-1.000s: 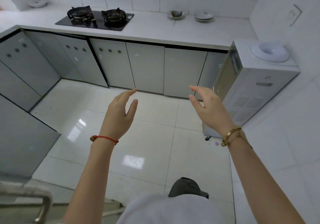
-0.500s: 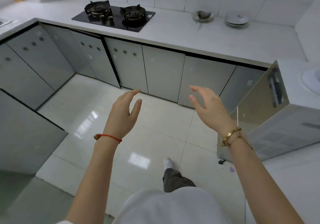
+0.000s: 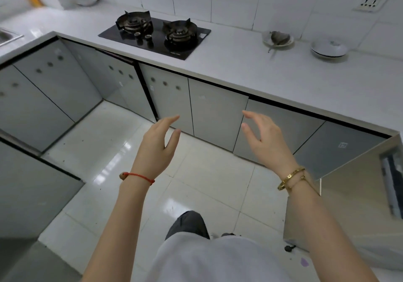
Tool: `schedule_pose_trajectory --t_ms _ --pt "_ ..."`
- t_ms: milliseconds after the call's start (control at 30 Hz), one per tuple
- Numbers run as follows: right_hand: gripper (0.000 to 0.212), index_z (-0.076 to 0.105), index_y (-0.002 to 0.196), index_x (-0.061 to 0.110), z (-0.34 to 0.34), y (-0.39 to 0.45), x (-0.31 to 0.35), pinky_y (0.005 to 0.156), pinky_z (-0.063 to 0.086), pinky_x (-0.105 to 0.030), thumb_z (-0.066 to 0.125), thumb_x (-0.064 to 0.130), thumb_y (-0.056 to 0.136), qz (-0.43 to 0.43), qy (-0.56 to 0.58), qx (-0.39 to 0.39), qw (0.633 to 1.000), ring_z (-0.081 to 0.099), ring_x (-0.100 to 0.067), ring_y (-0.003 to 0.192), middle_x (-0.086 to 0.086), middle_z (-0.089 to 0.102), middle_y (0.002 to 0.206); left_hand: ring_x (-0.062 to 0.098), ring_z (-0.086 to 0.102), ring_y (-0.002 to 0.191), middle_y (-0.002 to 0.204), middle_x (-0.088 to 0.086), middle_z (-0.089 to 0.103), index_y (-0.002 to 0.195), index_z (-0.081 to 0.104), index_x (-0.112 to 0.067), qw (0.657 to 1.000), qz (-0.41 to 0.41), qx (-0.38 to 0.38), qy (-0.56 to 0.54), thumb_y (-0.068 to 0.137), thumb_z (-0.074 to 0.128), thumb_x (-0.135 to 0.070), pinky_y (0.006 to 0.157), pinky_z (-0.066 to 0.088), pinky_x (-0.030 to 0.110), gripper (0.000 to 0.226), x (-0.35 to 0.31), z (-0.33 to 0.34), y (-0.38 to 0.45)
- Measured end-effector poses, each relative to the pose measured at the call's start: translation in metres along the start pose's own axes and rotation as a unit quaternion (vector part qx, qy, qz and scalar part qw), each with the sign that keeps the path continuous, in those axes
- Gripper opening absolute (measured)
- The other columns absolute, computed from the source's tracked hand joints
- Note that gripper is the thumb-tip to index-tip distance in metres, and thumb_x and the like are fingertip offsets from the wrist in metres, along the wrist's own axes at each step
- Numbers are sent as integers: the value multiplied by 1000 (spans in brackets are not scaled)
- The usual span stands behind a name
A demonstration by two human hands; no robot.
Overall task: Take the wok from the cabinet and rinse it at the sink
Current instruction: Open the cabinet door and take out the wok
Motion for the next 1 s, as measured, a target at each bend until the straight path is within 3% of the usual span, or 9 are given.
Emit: schedule_pose_trajectory --t_ms 267,367,433,633,733,800,1000 --pt "41 50 138 16 17 89 -31 109 31 -27 45 32 101 35 -3 -17 999 45 -14 130 1 53 138 23 56 113 128 2 61 138 51 -17 999 20 32 -8 100 49 -26 101 45 33 38 18 28 108" --pt "41 50 138 16 23 129 -42 109 38 -36 45 32 100 55 4 -32 998 46 -15 128 1 53 138 27 58 105 128 -1 61 137 51 -18 998 37 47 -3 100 49 -25 92 42 25 38 28 41 159" --pt "41 50 138 17 25 157 -48 106 41 -38 46 32 100 67 8 -47 997 45 -14 128 1 53 137 32 60 99 131 -4 59 138 51 -19 997 54 61 -9 100 49 -26 92 44 28 38 32 48 197" --pt "40 49 138 18 28 239 -61 106 41 -32 46 32 100 117 32 -92 988 43 -9 130 5 53 137 17 56 120 135 -4 57 138 51 -18 986 120 115 -31 99 49 -25 106 41 31 39 43 70 319" --pt "39 50 138 17 34 276 -70 105 30 -16 46 28 100 145 38 -115 982 42 -8 130 5 53 137 21 58 116 137 -4 56 138 51 -18 979 140 140 -45 99 51 -21 106 43 38 39 48 82 370" --pt "38 51 137 17 36 295 -76 101 23 -10 46 28 101 165 36 -131 977 42 -7 130 6 53 136 15 53 125 137 -4 56 138 51 -18 973 158 160 -52 99 50 -22 107 42 39 39 50 92 398" --pt "38 52 136 16 42 323 -94 99 23 -8 47 28 100 209 23 -167 963 45 -11 129 4 56 133 13 50 129 136 -3 57 137 52 -16 957 196 207 -57 100 48 -24 109 41 34 38 52 120 454"
Point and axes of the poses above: each hand's wrist, its own y-axis towards the middle knuckle, its own z-axis out of the palm, x = y × z, the point moved 5 cm from there along y, towards the middle knuckle
